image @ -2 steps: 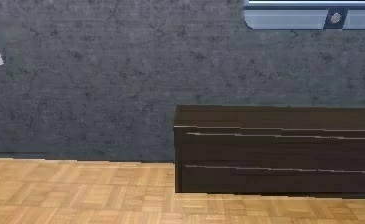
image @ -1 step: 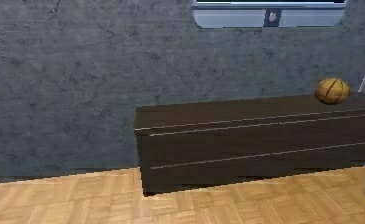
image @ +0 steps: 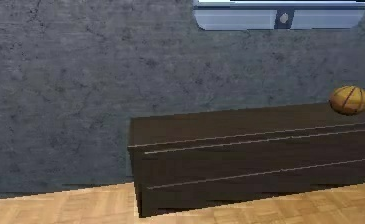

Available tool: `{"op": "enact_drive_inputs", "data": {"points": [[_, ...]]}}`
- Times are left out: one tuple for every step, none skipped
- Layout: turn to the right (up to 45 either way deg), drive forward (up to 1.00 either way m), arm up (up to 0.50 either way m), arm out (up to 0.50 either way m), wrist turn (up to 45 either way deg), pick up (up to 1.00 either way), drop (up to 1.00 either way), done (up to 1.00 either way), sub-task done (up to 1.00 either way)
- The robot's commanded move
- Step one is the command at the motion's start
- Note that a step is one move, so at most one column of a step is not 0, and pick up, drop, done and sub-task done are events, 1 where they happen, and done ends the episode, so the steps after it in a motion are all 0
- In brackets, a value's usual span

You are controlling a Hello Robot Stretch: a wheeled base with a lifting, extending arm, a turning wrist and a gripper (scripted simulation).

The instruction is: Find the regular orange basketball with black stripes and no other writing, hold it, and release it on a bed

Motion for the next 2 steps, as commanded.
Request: {"op": "enact_drive_inputs", "data": {"points": [[18.0, 0.00, 0.00, 0.00, 0.0, 0.00, 0.00, 0.00, 0.00], [0.0, 0.45, 0.00, 0.00, 0.0, 0.00, 0.00, 0.00, 0.00]]}}
